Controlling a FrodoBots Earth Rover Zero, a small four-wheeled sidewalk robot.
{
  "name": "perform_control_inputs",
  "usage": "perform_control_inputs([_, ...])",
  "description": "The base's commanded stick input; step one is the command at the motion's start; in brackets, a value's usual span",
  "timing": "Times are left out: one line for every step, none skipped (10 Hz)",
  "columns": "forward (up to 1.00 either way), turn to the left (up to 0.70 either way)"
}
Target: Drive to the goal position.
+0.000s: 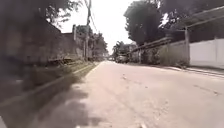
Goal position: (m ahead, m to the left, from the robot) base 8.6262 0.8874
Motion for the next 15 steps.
perform_control_inputs([1.0,0.0])
perform_control_inputs([1.0,0.0])
perform_control_inputs([1.0,0.0])
perform_control_inputs([1.0,0.0])
perform_control_inputs([1.0,0.0])
perform_control_inputs([1.0,0.0])
perform_control_inputs([1.0,0.0])
perform_control_inputs([1.0,0.0])
perform_control_inputs([1.0,0.0])
perform_control_inputs([1.0,0.0])
perform_control_inputs([1.0,0.0])
perform_control_inputs([1.0,0.0])
perform_control_inputs([1.0,0.0])
perform_control_inputs([1.0,0.0])
perform_control_inputs([1.0,0.0])
